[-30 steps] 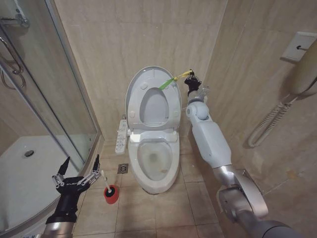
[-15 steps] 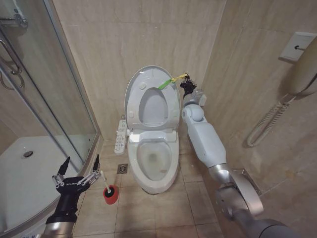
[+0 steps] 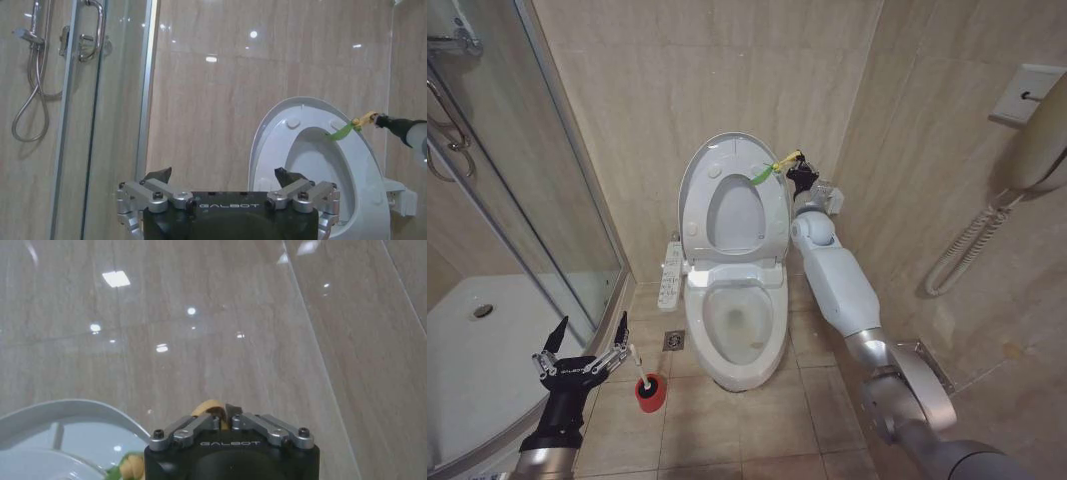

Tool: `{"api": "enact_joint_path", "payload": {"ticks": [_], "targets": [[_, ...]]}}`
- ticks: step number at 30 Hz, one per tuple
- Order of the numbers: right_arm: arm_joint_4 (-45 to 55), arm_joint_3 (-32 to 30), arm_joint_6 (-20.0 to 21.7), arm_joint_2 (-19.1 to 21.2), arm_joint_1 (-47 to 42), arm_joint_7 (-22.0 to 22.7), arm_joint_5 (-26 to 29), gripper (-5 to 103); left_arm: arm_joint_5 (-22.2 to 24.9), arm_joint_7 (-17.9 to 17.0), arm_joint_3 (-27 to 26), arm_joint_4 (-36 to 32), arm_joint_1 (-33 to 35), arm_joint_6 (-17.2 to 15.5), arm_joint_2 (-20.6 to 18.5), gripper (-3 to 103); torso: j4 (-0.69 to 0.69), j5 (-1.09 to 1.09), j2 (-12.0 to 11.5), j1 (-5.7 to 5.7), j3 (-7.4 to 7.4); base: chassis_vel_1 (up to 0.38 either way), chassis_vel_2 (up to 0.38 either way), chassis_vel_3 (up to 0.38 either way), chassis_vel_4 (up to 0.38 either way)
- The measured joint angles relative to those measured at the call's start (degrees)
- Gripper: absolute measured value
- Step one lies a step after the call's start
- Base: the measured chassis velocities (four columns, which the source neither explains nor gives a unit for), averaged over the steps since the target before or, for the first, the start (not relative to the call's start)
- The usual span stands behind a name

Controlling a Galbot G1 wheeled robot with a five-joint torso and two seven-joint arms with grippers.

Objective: Open the toilet lid, clean the toilet bowl with a toilet brush, close the toilet lid, and flush.

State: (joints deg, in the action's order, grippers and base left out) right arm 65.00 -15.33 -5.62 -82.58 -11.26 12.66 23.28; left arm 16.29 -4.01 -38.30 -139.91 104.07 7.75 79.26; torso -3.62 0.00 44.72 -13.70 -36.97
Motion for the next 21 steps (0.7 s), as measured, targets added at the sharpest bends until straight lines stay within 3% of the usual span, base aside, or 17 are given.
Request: {"api": "enact_joint_path", "payload": {"ticks": [5, 6, 13, 14, 19, 20, 21], "targets": [[4.5, 0.9, 1.6, 1.8, -2.3, 0.0, 1.6, 1, 0.0, 0.0, 0.0, 0.0, 0.0, 0.0, 0.0, 100, 0.00, 0.00, 0.0, 0.00, 0.00, 0.000, 0.000, 0.000, 0.000], [6.2, 1.1, 2.9, 2.4, -3.2, 0.0, 1.8, 28, 0.0, 0.0, 0.0, 0.0, 0.0, 0.0, 0.0, 100, 0.00, 0.01, 0.0, 0.00, 0.00, 0.000, 0.000, 0.000, 0.000], [12.1, 1.8, 5.6, 5.7, -7.9, 0.0, 2.9, 28, 0.0, 0.0, 0.0, 0.0, 0.0, 0.0, 0.0, 100, 0.01, 0.01, 0.0, 0.00, 0.00, 0.000, 0.000, 0.000, 0.000], [13.4, 1.9, 6.2, 6.4, -9.1, 0.0, 3.4, 55, 0.0, 0.0, 0.0, 0.0, 0.0, 0.0, 0.0, 100, 0.01, 0.01, 0.0, 0.00, 0.00, 0.000, 0.000, 0.000, 0.000], [19.4, 2.0, 8.6, 9.1, -14.0, 0.4, 5.8, 55, 0.0, 0.0, 0.0, 0.0, 0.0, 0.0, 0.0, 100, 0.00, 0.01, 0.0, 0.00, 0.00, 0.000, 0.000, 0.000, 0.000], [20.9, 1.9, 8.8, 9.7, -15.2, 0.5, 6.3, 82, 0.0, 0.0, 0.0, 0.0, 0.0, 0.0, 0.0, 100, 0.00, 0.02, 0.0, 0.00, 0.00, 0.000, 0.000, 0.000, 0.000], [21.2, 1.9, 8.9, 9.9, -15.5, 0.5, 6.4, 82, 0.0, 0.0, 0.0, 0.0, 0.0, 0.0, 0.0, 100, 0.00, 0.02, 0.0, 0.01, -0.01, 0.000, 0.000, 0.000, 0.000]]}}
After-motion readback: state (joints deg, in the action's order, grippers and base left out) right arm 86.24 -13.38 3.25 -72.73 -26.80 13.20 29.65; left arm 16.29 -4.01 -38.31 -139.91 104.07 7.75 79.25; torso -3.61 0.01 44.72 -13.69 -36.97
